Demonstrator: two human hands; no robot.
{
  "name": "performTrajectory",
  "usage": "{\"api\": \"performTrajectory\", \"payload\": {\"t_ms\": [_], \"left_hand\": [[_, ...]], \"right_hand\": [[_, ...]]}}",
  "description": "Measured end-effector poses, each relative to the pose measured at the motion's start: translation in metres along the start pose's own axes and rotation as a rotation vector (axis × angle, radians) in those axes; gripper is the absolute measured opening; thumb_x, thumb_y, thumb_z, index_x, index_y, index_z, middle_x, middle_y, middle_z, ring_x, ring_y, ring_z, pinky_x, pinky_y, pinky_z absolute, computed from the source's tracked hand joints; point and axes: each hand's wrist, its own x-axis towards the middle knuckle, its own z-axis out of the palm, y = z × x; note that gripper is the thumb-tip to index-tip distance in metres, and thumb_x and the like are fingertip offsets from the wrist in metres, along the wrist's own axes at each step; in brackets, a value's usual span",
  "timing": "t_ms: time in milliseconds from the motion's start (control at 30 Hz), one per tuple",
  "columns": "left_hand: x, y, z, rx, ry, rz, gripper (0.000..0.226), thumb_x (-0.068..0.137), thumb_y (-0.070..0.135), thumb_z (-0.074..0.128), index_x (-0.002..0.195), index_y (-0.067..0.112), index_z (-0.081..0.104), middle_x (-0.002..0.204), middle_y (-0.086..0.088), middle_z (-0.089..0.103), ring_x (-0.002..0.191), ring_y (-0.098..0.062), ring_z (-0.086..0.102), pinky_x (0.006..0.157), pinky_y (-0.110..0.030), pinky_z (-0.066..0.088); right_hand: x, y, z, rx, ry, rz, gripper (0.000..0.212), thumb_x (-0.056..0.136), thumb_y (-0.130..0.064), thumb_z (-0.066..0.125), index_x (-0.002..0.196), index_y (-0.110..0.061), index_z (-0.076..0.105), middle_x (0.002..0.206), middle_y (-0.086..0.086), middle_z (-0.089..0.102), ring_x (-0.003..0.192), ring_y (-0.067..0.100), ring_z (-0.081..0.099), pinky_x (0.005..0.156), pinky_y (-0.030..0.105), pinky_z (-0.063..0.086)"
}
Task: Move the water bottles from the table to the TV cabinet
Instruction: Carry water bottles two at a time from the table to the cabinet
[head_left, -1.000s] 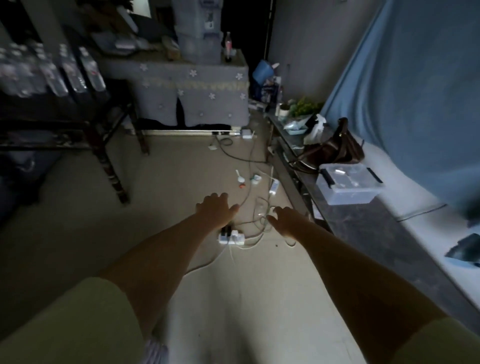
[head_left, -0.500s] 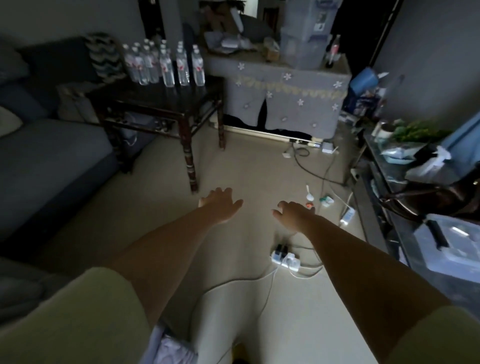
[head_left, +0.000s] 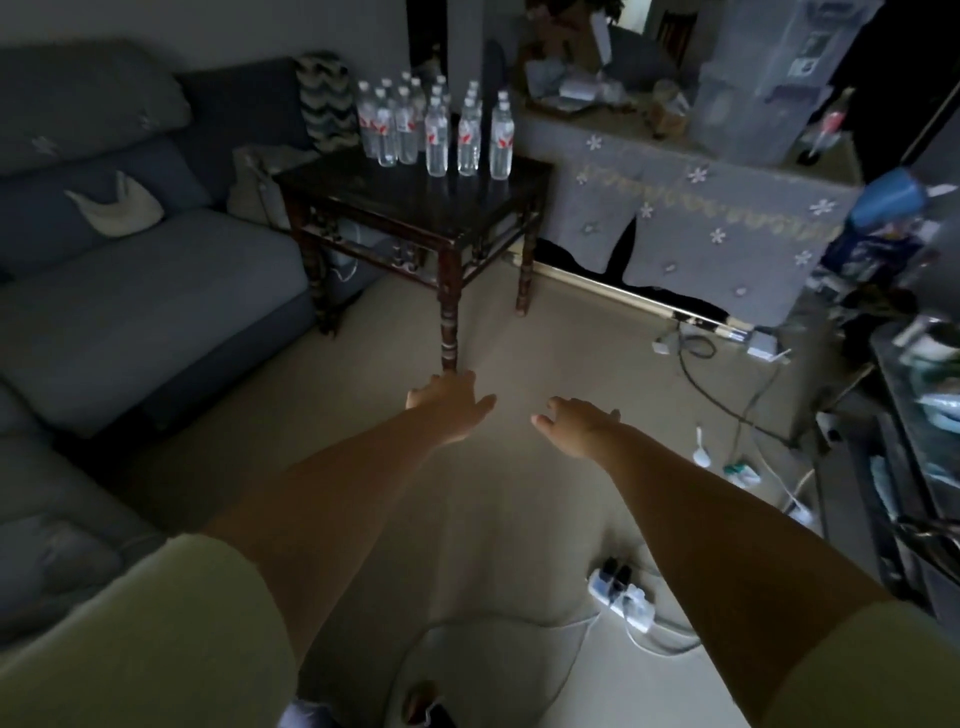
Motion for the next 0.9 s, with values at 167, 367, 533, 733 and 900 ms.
{"api": "performTrajectory", "payload": {"t_ms": [167,367,533,733,900], "left_hand": [[0.059,-0.049,-0.022,-0.032,-0.002,-0.067,0.057,0.094,0.055,0.037,0.141,0.022,0.035,0.135,-0.011,0.046,0.123,-0.032,0.046,0.097,-0.046,0.041],[0.146,-0.11,-0.07,-0.047,0.024,-0.095,0.054,0.096,0.055,0.036,0.137,0.019,0.041,0.134,-0.011,0.047,0.122,-0.03,0.048,0.097,-0.044,0.043],[0.211,-0.156,-0.104,-0.053,0.028,-0.133,0.059,0.097,0.054,0.034,0.142,0.016,0.036,0.143,-0.012,0.043,0.129,-0.031,0.044,0.104,-0.047,0.04],[0.275,-0.177,-0.119,-0.065,0.026,-0.118,0.061,0.097,0.053,0.035,0.144,0.015,0.034,0.144,-0.013,0.042,0.13,-0.032,0.043,0.104,-0.048,0.041],[0.348,-0.18,-0.137,-0.014,0.034,-0.041,0.06,0.098,0.049,0.036,0.147,0.015,0.031,0.151,-0.011,0.035,0.136,-0.03,0.037,0.109,-0.045,0.036]], "right_hand": [[0.065,-0.045,-0.021,-0.046,-0.008,-0.055,0.059,0.101,-0.052,0.024,0.149,-0.018,0.031,0.148,0.011,0.041,0.136,0.031,0.039,0.113,0.058,0.015],[0.162,-0.106,-0.063,-0.035,-0.003,-0.062,0.059,0.1,-0.052,0.025,0.148,-0.017,0.031,0.147,0.013,0.042,0.136,0.033,0.039,0.113,0.06,0.014],[0.227,-0.153,-0.092,0.022,0.009,-0.121,0.052,0.1,-0.05,0.028,0.14,-0.019,0.041,0.138,0.011,0.051,0.129,0.032,0.045,0.111,0.06,0.016],[0.291,-0.176,-0.112,0.022,-0.003,-0.116,0.052,0.1,-0.05,0.03,0.14,-0.019,0.04,0.134,0.012,0.054,0.127,0.032,0.047,0.11,0.061,0.017],[0.361,-0.176,-0.142,0.053,-0.017,-0.082,0.056,0.101,-0.05,0.029,0.146,-0.018,0.034,0.146,0.013,0.043,0.137,0.033,0.036,0.112,0.063,0.011]]}}
